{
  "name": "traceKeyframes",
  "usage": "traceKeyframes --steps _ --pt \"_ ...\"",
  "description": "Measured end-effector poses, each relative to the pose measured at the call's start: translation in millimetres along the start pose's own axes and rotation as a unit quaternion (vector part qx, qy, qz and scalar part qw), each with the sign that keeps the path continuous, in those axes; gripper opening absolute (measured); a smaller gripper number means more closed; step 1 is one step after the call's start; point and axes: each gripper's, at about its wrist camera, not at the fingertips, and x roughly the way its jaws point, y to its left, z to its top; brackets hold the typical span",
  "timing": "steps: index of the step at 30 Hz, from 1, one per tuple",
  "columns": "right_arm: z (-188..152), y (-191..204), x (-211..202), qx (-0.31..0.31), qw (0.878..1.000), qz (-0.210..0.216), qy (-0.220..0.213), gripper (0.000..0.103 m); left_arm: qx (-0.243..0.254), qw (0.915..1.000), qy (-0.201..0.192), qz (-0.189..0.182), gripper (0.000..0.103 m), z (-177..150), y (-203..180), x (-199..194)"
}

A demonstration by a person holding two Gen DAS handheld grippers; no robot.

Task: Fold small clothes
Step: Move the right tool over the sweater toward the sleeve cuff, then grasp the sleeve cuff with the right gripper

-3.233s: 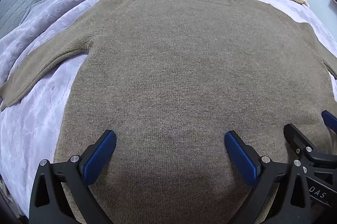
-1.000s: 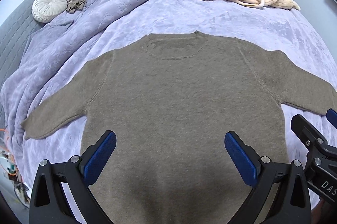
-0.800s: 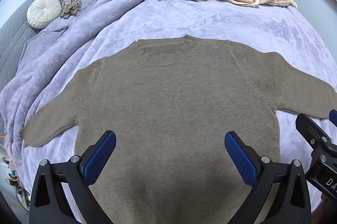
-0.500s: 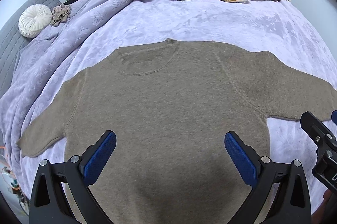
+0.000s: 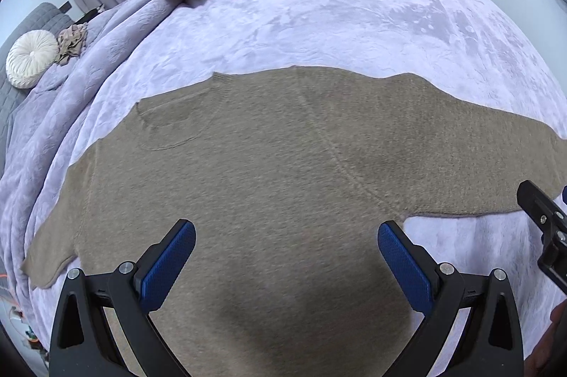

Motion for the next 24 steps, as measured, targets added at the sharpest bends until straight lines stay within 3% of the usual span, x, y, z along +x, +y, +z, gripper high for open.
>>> traceKeyframes --steps 9,14,17,21,23,24 --pt "6.8 -76.6 23.5 0.045 0.998 -0.036 0.009 0.103 0.02 0.9998 0.006 -0.008 0.103 21.7 -43.6 18.5" --pt "-2.5 -144.3 41.4 0.1 0.993 -0.06 0.025 0.103 0.027 0.9995 0.012 -0.013 0.103 25.5 -60.3 29.3" --pt "-4.0 -182.6 59.7 0.15 0.988 -0.034 0.026 0.103 0.026 0.9994 0.018 -0.013 0.103 29.0 -65.4 39.5" --pt "9.9 -189.1 69.4 0.141 0.99 -0.014 -0.003 0.103 -0.003 0.9996 0.022 -0.015 0.103 40.3 -57.0 53.3" --pt "19.5 -185.4 71.5 0.125 0.992 -0.002 -0.019 0.094 -0.024 0.9993 0.023 -0.016 0.103 46.3 -46.2 58.7" --pt "24.4 -183.6 73.7 0.117 0.993 0.002 -0.025 0.083 -0.035 0.999 0.024 -0.014 0.103 49.1 -40.3 62.0"
